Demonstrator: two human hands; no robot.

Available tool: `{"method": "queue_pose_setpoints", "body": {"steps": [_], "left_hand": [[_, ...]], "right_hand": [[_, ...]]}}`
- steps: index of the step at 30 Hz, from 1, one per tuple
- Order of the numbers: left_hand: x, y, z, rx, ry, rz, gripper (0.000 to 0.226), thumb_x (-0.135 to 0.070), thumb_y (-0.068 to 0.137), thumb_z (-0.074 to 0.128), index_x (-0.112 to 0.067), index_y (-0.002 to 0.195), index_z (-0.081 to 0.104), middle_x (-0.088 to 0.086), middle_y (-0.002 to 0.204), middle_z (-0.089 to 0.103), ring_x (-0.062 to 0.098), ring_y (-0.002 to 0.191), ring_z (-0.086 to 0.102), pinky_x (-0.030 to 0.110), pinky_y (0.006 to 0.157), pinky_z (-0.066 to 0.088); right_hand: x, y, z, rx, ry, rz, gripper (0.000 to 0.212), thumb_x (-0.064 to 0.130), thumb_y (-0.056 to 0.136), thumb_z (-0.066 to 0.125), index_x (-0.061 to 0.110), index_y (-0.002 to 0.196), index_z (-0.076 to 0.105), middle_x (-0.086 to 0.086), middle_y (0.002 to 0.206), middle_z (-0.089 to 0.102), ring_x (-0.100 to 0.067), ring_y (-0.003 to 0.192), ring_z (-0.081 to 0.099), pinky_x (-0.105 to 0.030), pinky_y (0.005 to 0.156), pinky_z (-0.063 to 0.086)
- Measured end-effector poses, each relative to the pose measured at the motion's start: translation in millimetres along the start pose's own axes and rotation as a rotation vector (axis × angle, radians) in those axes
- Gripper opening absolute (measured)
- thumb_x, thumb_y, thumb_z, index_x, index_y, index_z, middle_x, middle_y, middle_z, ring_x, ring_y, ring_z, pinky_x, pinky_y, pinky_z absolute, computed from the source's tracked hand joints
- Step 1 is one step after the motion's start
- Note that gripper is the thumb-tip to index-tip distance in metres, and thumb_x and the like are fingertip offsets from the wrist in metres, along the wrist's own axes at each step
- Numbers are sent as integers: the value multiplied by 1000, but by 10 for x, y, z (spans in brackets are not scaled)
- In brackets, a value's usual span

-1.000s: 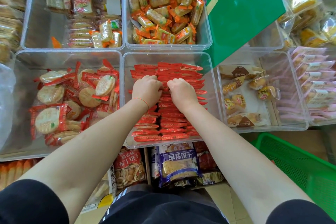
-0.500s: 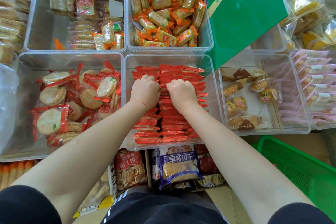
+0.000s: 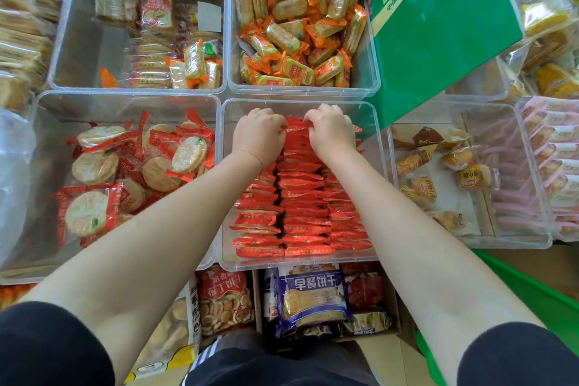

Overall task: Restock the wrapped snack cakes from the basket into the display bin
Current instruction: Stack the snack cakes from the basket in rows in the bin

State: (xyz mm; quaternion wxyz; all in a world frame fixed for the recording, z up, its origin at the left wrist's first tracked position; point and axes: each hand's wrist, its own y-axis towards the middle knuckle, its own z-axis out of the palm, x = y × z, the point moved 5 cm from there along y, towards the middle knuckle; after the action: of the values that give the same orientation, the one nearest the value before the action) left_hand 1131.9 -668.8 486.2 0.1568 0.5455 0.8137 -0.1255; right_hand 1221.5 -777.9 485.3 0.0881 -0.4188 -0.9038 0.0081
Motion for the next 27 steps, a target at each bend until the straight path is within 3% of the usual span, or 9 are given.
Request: {"method": "queue_pose_setpoints", "body": {"steps": [3, 10, 19, 24, 27], "left_hand": [[-17, 118, 115, 71, -20, 1, 24, -27, 94, 54, -22, 107, 74, 5, 105, 65, 27, 106, 56, 39, 84, 49], [-65, 278, 209, 81, 87, -54, 26, -40, 86, 62, -20, 101, 70, 5, 102, 62, 26, 100, 60, 34, 74, 46], [-135, 339, 303, 116, 358, 39, 19, -10, 93, 49, -11, 96, 68, 10, 99, 63, 33, 89, 64, 33, 59, 36], [-84, 312, 282, 121, 386, 99, 15, -6, 93, 49, -9, 104, 59, 11, 105, 62, 33, 93, 63, 34, 60, 36], [-74, 293, 302, 121, 372, 118, 16, -7, 95, 46, -8, 108, 55, 12, 107, 61, 33, 95, 63, 35, 62, 35]], "right_hand": [[-27, 49, 113, 8, -60, 14, 21, 11, 94, 55, 20, 107, 69, -5, 111, 58, -28, 111, 47, -38, 89, 37], [-46, 39, 191, -86, -51, 56, 15, 13, 94, 55, 13, 98, 69, -5, 108, 57, -27, 107, 48, -38, 84, 35], [-207, 4, 138, -116, -114, 9, 11, 15, 95, 55, 12, 100, 65, -6, 105, 63, -28, 105, 49, -39, 81, 37], [-222, 33, 102, -67, -189, 13, 13, 11, 94, 55, 11, 103, 65, -8, 108, 60, -28, 107, 50, -40, 86, 38], [-168, -54, 55, -124, -139, 37, 12, 8, 94, 51, 10, 100, 61, -9, 104, 58, -28, 100, 50, -37, 82, 37]]}}
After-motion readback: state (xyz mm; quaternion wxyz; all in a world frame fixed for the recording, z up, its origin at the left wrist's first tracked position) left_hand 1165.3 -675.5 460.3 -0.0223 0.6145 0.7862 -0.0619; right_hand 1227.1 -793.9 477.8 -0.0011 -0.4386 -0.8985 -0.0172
